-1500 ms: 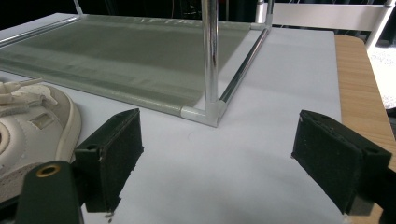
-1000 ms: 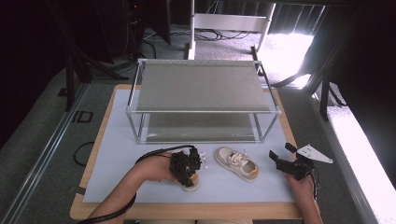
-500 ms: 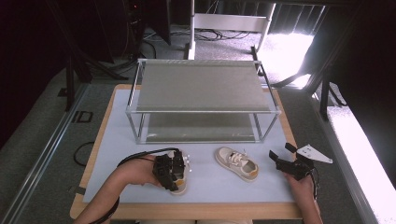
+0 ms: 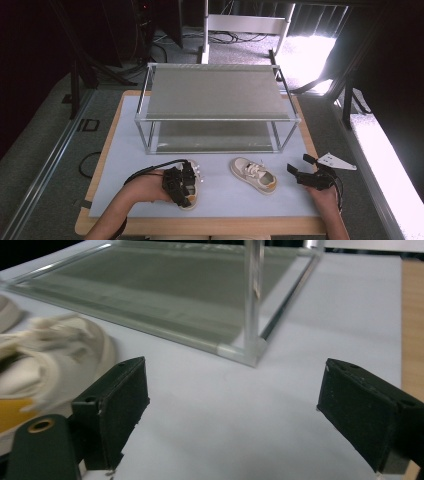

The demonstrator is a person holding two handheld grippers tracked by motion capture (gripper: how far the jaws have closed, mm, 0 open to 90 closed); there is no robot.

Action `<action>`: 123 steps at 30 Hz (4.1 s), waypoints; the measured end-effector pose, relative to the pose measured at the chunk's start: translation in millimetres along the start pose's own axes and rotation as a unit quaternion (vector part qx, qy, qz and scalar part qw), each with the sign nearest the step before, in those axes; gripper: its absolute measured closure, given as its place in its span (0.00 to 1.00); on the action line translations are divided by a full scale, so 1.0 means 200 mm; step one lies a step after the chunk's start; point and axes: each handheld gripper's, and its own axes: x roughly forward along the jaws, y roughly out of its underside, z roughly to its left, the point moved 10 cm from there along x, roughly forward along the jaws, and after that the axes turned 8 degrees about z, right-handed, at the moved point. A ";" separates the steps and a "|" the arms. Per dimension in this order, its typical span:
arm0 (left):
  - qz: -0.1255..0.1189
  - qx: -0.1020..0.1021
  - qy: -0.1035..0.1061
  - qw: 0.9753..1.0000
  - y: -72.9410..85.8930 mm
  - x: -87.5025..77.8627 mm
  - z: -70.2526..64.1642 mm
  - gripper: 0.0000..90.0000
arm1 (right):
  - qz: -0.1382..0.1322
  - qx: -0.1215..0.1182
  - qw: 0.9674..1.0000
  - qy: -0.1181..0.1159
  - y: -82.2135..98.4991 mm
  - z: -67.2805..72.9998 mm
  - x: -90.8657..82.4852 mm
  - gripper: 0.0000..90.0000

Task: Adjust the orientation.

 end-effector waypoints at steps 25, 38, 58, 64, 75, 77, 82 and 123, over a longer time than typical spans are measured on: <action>0.010 -0.005 0.011 1.000 -0.01 0.02 0.00 0.63 | 0.118 -0.255 0.950 -0.132 -0.23 0.39 -0.23 0.42; 0.017 -0.002 0.018 1.000 0.00 0.04 0.00 0.63 | 0.200 -0.396 0.883 -0.155 -0.22 0.59 -0.23 0.56; 0.016 -0.004 0.022 1.000 0.00 0.05 0.00 0.63 | 0.378 -0.528 0.744 -0.158 -0.10 0.68 -0.08 0.74; 0.016 -0.002 0.021 1.000 0.00 0.04 0.00 0.63 | 0.416 -0.540 0.716 -0.153 -0.05 0.67 -0.03 0.77; 0.016 0.000 0.020 1.000 0.00 0.04 0.00 0.63 | 0.411 -0.528 0.725 -0.165 -0.05 0.71 -0.01 0.89; 0.016 -0.001 0.019 1.000 0.00 0.04 0.00 0.63 | 0.394 -0.522 0.734 -0.181 -0.05 0.75 -0.02 0.89; 0.016 -0.001 0.019 1.000 0.00 0.04 0.00 0.63 | 0.384 -0.513 0.744 -0.189 -0.06 0.82 -0.01 0.88; 0.008 -0.002 0.018 1.000 -0.01 0.05 0.00 0.65 | 0.420 -0.487 0.734 -0.216 0.01 0.92 0.02 0.78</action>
